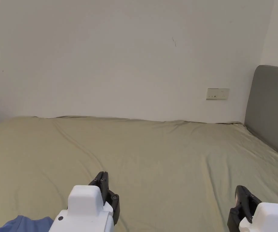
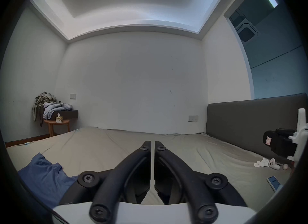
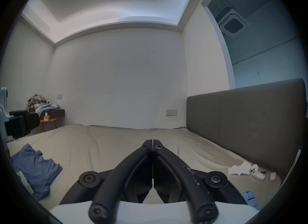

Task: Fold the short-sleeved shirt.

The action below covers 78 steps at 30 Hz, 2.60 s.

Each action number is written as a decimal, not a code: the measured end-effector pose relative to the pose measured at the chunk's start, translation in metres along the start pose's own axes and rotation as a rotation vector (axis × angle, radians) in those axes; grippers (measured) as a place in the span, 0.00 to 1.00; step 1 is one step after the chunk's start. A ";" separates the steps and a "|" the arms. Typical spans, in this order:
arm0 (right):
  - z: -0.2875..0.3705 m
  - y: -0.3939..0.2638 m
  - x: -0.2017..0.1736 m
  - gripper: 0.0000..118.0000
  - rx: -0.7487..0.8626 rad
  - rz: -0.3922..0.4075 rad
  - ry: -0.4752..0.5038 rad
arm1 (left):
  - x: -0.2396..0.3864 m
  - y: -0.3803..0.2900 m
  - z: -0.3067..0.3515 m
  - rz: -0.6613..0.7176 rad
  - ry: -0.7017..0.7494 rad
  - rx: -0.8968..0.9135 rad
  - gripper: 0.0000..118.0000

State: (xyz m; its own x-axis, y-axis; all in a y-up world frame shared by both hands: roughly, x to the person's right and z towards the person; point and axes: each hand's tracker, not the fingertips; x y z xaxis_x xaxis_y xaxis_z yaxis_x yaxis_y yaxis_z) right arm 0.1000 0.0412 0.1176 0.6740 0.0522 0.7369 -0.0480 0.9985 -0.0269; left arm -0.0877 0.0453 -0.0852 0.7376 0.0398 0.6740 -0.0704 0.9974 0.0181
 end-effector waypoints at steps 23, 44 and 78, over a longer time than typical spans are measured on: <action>0.001 -0.003 -0.250 0.01 0.003 0.058 0.689 | -0.245 -0.010 0.138 -0.072 0.707 -0.256 0.02; -0.040 -0.054 -0.230 0.01 -0.222 0.138 0.552 | -0.407 -0.176 -0.052 0.355 0.524 -1.234 0.68; 0.053 0.017 0.050 0.01 -0.011 -0.021 -0.054 | 0.042 0.100 -0.083 0.125 -0.749 -0.580 0.00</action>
State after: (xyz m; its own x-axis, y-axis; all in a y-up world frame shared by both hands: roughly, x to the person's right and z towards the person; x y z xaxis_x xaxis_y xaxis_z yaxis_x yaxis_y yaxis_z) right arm 0.0937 0.0598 0.1896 0.6337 0.0309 0.7729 -0.0265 0.9995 -0.0183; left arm -0.0084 0.1514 -0.1166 0.1118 0.2991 0.9476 0.3725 0.8715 -0.3190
